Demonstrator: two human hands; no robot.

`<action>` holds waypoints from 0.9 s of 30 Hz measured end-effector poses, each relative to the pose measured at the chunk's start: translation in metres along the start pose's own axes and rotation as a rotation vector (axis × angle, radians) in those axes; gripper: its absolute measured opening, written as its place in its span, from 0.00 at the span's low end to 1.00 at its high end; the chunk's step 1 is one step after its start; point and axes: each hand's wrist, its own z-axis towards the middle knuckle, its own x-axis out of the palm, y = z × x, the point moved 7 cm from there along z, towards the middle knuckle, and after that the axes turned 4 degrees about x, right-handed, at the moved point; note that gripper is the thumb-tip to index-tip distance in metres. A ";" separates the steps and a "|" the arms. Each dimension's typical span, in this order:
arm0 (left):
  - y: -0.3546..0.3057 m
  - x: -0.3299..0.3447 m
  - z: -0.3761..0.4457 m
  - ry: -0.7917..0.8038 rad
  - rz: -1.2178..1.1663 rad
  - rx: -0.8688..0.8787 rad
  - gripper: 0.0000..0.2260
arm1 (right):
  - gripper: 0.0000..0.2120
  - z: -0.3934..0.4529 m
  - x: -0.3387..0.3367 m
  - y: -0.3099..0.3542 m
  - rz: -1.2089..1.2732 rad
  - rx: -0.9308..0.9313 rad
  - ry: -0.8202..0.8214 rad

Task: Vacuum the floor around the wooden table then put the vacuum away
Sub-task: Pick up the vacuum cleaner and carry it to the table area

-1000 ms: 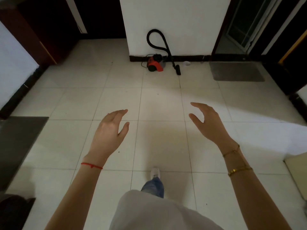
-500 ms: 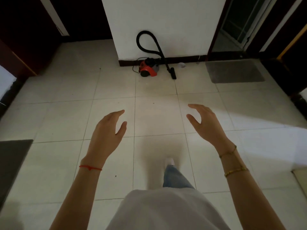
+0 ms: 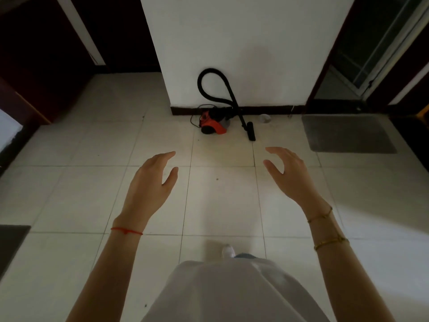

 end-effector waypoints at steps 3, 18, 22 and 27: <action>0.001 0.009 0.054 0.005 0.020 -0.002 0.19 | 0.21 0.064 -0.005 -0.005 -0.006 -0.017 0.011; 0.064 0.099 0.344 0.044 0.008 -0.002 0.19 | 0.20 0.360 0.043 -0.045 0.015 0.021 0.034; 0.089 0.114 0.444 0.056 0.020 -0.018 0.19 | 0.18 0.460 0.046 -0.043 0.038 0.038 0.055; 0.112 0.129 0.564 0.088 0.036 -0.015 0.19 | 0.19 0.582 0.048 -0.048 0.085 0.059 0.044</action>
